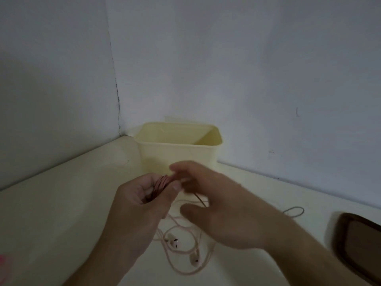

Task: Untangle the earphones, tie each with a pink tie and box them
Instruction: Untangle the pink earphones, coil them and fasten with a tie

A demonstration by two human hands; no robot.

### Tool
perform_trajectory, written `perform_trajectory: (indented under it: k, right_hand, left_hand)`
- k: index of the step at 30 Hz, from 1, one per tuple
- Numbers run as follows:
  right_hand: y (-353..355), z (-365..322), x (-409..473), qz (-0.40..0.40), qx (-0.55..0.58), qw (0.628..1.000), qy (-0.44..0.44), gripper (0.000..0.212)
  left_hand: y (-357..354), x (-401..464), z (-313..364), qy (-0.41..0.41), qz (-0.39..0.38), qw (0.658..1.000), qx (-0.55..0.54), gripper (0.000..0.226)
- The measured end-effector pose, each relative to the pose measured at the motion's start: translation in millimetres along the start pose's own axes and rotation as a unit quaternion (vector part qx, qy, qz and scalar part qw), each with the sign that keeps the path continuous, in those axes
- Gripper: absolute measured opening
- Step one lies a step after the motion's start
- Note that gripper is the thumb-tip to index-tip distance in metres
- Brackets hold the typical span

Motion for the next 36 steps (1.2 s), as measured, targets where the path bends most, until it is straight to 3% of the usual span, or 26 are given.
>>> perform_trajectory:
  k: [3, 4, 7, 9, 13, 18, 23, 28, 31, 33, 36]
  right_hand:
    - [2.3, 12.0, 6.2, 0.043, -0.040, 0.998, -0.029, 0.017]
    - [9.7, 18.8, 6.0, 0.057, -0.043, 0.996, -0.047, 0.011]
    - [26.4, 21.5, -0.3, 0.066, 0.011, 0.997, -0.045, 0.027]
    - [33.4, 19.0, -4.0, 0.093, 0.073, 0.993, -0.027, 0.029]
    - [31.0, 28.8, -0.2, 0.142, 0.087, 0.986, -0.005, 0.028]
    - [14.7, 38.6, 5.8, 0.150, 0.075, 0.986, -0.006, 0.027]
    - [-9.4, 38.8, 5.5, 0.096, 0.003, 0.995, -0.020, 0.028]
    - [-31.5, 31.5, 4.8, 0.023, -0.097, 0.995, -0.019, 0.020]
    - [-33.6, 21.7, 2.2, -0.007, -0.111, 0.994, -0.017, 0.020]
    - [-22.8, 12.8, -0.1, 0.014, -0.107, 0.994, 0.000, 0.019]
    - [5.1, 6.3, -3.8, 0.090, -0.068, 0.993, 0.026, 0.019]
  left_hand:
    - [-3.6, -1.3, 0.1, 0.000, -0.014, 1.000, 0.002, 0.033]
    - [-3.8, -1.8, 0.5, -0.001, -0.016, 1.000, 0.003, 0.035]
    - [-9.6, -2.2, -1.6, 0.004, -0.043, 0.999, 0.003, 0.045]
    - [-21.9, -3.2, -7.4, 0.033, -0.102, 0.994, -0.025, 0.041]
    - [-47.0, -14.1, -15.3, 0.128, -0.222, 0.948, -0.191, 0.032]
    - [-40.4, -10.1, -9.4, 0.112, -0.206, 0.919, -0.318, 0.037]
    - [-25.0, -3.2, -6.4, 0.088, -0.114, 0.929, -0.342, 0.030]
    - [-10.6, 6.1, -7.2, 0.053, -0.051, 0.952, -0.296, 0.047]
    - [-10.7, 4.7, -7.8, 0.037, -0.050, 0.981, -0.182, 0.031]
    - [-16.0, -0.1, -7.5, 0.035, -0.061, 0.995, -0.074, 0.018]
    - [-30.8, -7.3, -9.3, 0.033, -0.122, 0.992, -0.008, 0.036]
Point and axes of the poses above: each hand's wrist, its own x-axis towards the middle knuckle, its own y-axis out of the back of the hand, z = x × y, the point moved 10 cm from there along x, towards the middle knuckle, and after that the axes turned 3 degrees about y, right-handed, at the moved point
